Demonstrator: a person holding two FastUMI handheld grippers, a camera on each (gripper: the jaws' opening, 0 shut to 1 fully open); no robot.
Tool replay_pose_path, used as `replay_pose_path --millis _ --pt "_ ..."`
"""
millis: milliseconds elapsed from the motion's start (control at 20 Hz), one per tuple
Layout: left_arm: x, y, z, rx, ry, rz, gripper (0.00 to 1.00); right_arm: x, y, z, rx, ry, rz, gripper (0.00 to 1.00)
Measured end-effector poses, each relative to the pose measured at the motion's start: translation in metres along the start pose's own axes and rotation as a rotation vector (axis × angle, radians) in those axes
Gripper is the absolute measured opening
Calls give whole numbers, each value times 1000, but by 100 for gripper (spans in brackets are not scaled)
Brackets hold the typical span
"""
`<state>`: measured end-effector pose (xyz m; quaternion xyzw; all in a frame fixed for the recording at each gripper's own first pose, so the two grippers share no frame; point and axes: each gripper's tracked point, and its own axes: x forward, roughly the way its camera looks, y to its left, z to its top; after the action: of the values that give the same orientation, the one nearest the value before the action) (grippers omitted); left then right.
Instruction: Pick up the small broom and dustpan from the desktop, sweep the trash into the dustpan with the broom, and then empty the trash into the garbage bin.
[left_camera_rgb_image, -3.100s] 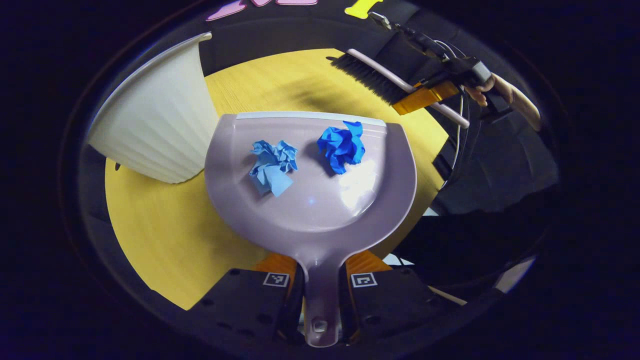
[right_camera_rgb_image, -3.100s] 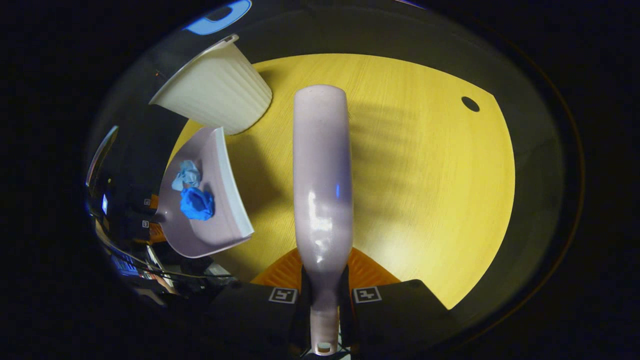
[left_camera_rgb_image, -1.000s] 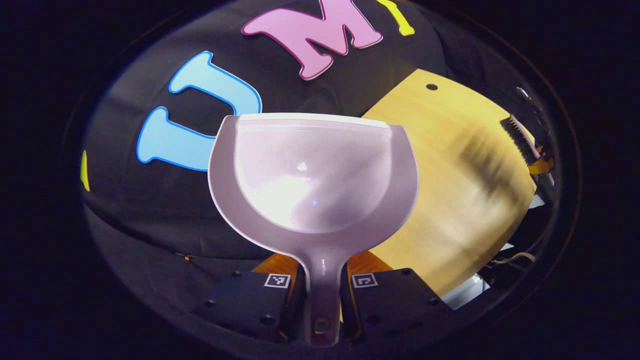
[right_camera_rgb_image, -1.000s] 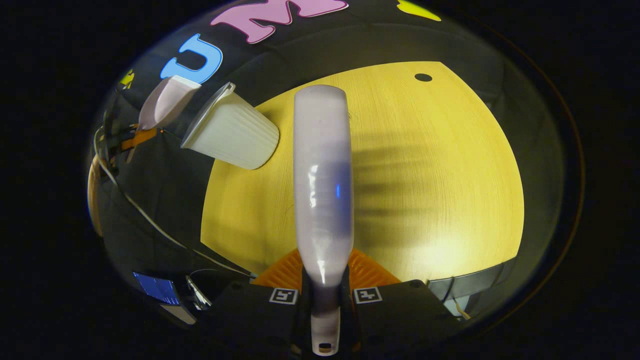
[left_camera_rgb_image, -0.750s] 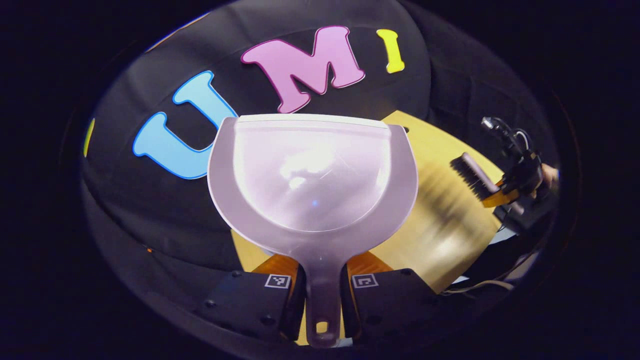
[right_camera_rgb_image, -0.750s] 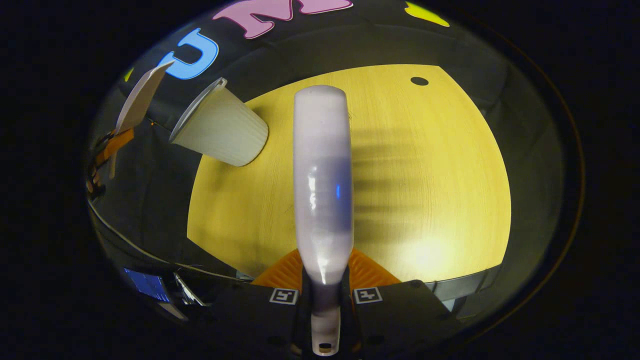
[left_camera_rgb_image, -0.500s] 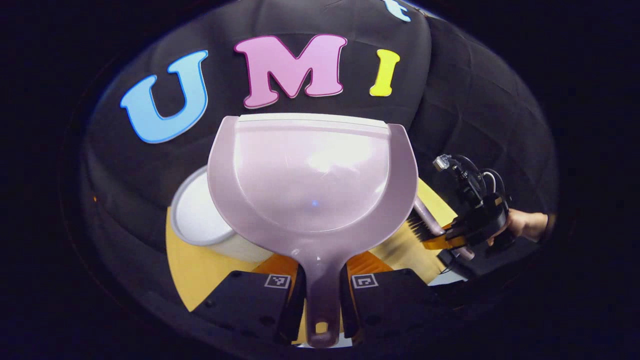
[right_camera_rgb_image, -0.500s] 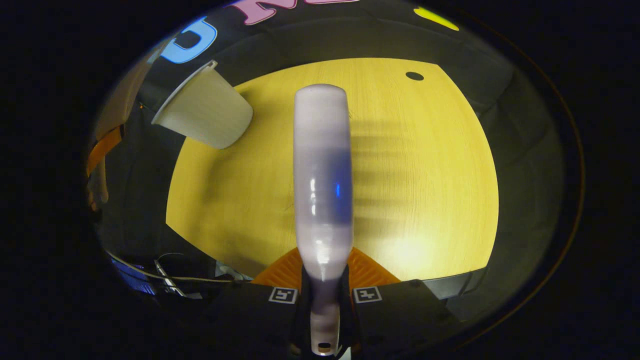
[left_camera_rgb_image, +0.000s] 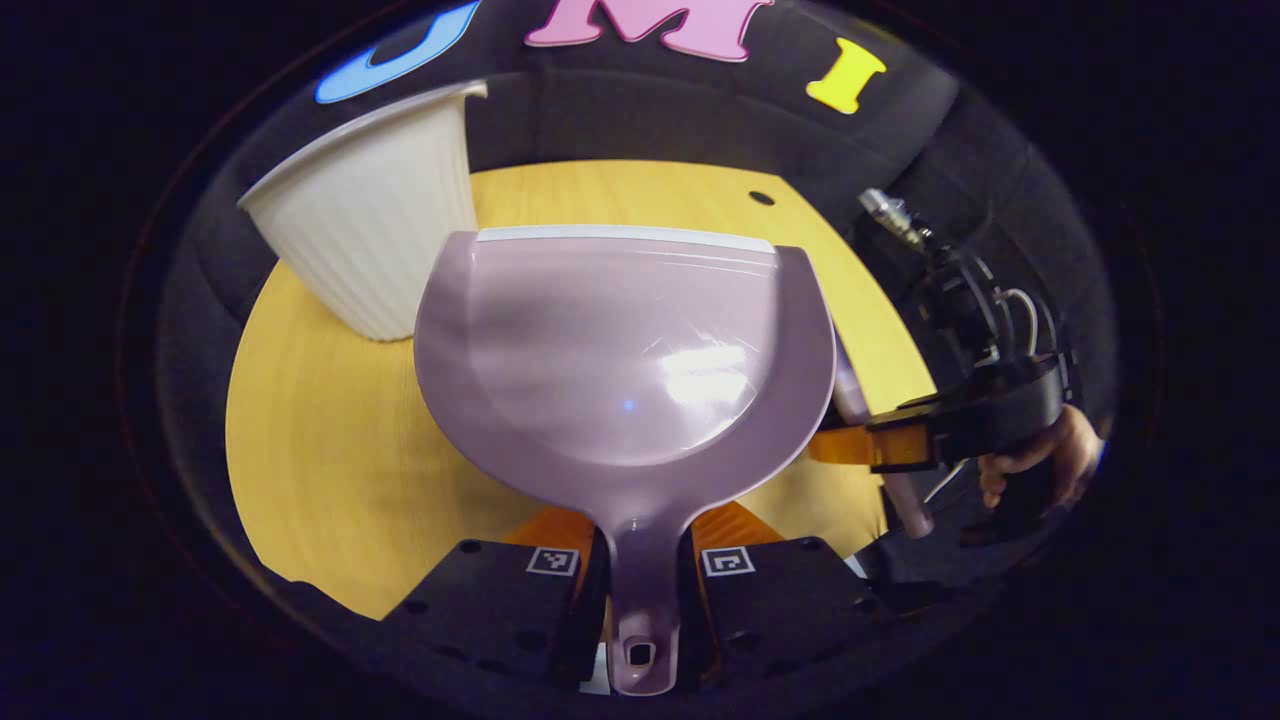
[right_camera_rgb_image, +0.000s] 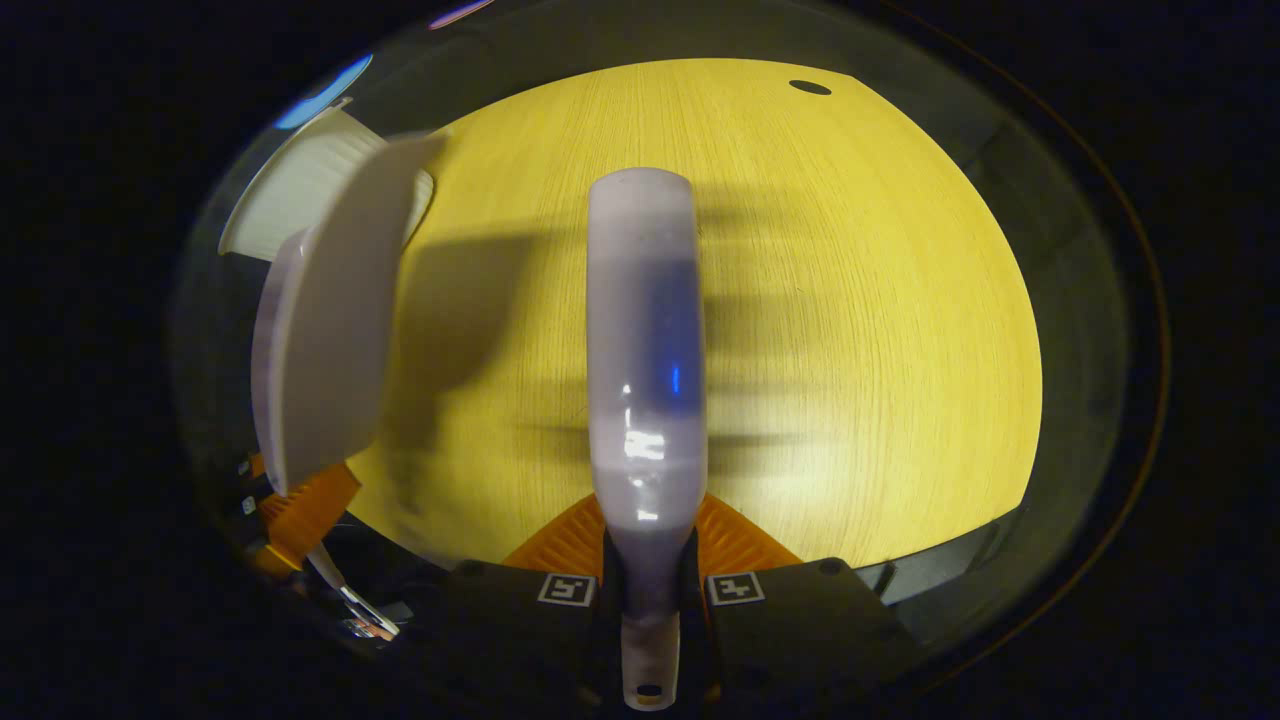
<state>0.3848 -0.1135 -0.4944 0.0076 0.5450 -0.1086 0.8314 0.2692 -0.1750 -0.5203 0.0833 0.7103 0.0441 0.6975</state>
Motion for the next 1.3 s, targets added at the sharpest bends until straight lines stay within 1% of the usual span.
replay_pose_path --millis 50,100,200,300,450,550,750,850,900,950,1000,1050,1100,1150,1200,1250,1300 --pt "14 2 -9 -19 46 32 29 6 0 2 -2 11 -9 26" --pt "22 -2 -13 -31 79 47 29 13 0 4 1 24 -22 27" --pt "35 -4 -18 -60 117 38 28 23 1 5 10 60 -42 27" --pt "41 -8 -14 -113 129 15 29 29 4 4 15 84 -53 27" --pt "48 -8 -6 -147 153 30 29 36 3 2 6 118 -58 27" --pt "44 -12 -8 -178 189 11 29 41 2 3 0 124 -68 27" --pt "44 -10 -4 -163 201 29 29 46 5 3 44 166 -53 26" --pt "45 -10 -5 -158 211 30 30 47 5 2 51 180 -47 28" --pt "44 -16 -5 -167 210 11 31 49 6 2 47 182 -42 30" --pt "44 -21 -2 -169 209 -3 36 49 6 2 42 186 -39 31" --pt "44 -20 -5 -162 217 7 62 49 8 3 36 183 -26 35" --pt "43 -20 -6 -156 225 9 71 49 7 5 22 175 -25 44" --pt "41 -23 -8 -154 228 4 73 47 5 9 12 152 -34 65" --pt "37 -21 -9 -155 222 15 73 42 9 -2 12 124 -36 67" --pt "33 -20 -10 -156 211 27 73 37 7 11 28 88 -35 95" --pt "27 -20 -9 -158 191 33 76 28 5 15 54 51 -30 100" --pt "23 -18 -7 -169 173 44 78 20 5 15 80 21 -23 92"
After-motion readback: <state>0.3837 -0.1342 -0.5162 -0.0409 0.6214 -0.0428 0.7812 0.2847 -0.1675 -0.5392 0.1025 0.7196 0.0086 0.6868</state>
